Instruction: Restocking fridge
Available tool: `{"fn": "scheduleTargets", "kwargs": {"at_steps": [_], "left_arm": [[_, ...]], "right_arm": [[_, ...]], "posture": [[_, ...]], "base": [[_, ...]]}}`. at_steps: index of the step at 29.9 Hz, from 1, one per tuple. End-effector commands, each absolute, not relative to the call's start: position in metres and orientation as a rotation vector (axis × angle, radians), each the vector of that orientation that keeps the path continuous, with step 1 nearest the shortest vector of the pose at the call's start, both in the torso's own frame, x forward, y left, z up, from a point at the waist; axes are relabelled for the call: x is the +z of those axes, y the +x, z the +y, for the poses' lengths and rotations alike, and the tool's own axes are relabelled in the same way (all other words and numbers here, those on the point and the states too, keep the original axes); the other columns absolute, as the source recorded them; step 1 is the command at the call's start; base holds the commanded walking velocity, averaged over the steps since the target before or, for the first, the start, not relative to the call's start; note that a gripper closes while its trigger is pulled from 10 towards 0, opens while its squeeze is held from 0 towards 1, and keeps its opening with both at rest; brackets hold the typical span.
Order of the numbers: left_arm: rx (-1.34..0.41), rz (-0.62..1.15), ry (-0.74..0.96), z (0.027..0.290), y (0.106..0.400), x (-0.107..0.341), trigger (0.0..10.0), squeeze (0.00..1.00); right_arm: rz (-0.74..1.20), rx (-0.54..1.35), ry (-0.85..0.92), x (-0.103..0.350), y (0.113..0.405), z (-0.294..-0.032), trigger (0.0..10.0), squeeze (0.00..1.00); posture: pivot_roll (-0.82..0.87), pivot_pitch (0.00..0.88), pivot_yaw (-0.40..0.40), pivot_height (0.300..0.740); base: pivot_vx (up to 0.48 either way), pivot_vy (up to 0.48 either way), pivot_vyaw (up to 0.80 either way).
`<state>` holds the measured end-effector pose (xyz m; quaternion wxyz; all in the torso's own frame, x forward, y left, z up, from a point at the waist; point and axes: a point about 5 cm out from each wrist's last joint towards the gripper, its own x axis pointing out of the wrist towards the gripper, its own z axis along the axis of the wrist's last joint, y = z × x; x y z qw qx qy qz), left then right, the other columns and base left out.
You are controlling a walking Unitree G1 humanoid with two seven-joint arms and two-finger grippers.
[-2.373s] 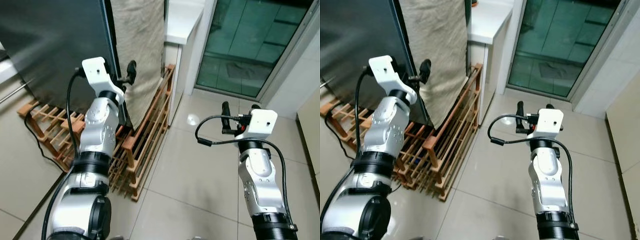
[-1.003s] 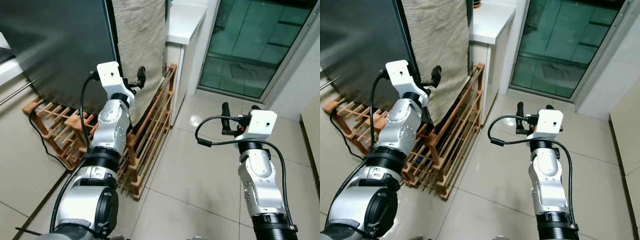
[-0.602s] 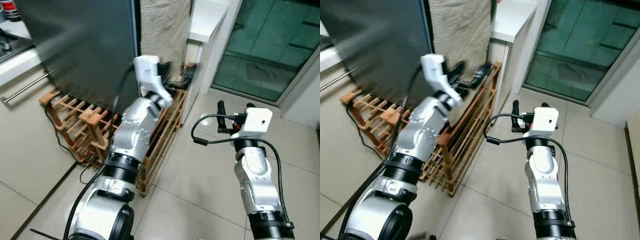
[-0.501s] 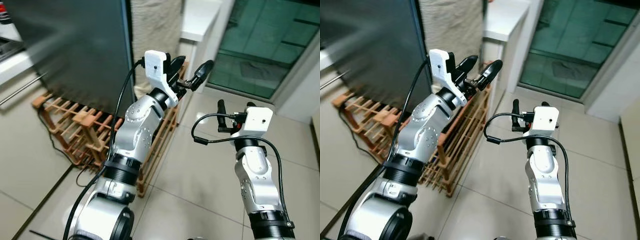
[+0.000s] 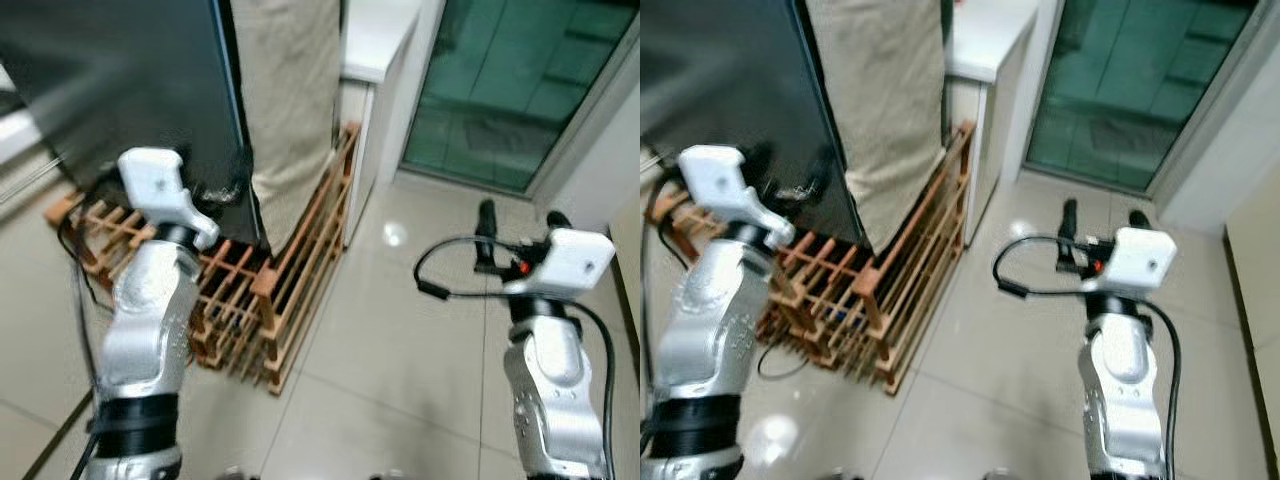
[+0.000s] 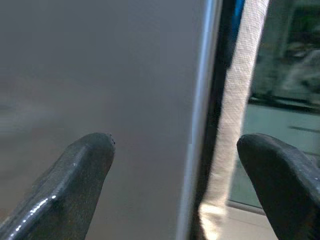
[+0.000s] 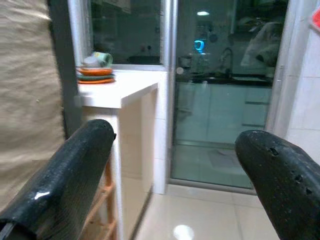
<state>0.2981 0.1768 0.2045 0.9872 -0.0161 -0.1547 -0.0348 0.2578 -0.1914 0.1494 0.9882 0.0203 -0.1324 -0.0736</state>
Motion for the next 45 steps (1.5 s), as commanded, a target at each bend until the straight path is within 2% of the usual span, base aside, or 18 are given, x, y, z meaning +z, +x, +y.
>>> {"fn": "scheduleTargets", "kwargs": {"at_steps": [1,5,7,14,45], "left_arm": [[-0.044,-0.316,0.022,0.174,0.299,0.208,10.0,0.0],[-0.025,-0.308,0.041,0.165,0.309,0.211,10.0,0.0],[-0.082,-0.276,-0.015,0.15,0.315,0.21,10.0,0.0],[-0.16,-0.229,-0.111,0.131,0.324,0.205,10.0,0.0],[-0.189,-0.188,-0.173,0.11,0.371,0.204,10.0,0.0]], "right_arm": [[-0.251,-0.151,0.053,0.146,0.259,-0.192,10.0,0.0],[-0.25,-0.124,0.047,0.149,0.267,-0.185,10.0,0.0],[-0.244,-0.111,0.054,0.15,0.271,-0.182,10.0,0.0],[-0.236,-0.074,0.048,0.15,0.275,-0.177,10.0,0.0],[-0.221,-0.098,0.041,0.146,0.269,-0.18,10.0,0.0]], "posture": [[-0.08,0.0,-0.008,0.74],[-0.08,0.0,-0.014,0.74],[-0.07,0.0,-0.019,0.74],[-0.08,0.0,-0.027,0.74],[-0.16,0.0,0.022,0.74]], "base": [[0.0,0.0,0.0],[0.0,0.0,0.0],[0.0,0.0,0.0],[0.0,0.0,0.0],[0.0,0.0,0.0]]}}
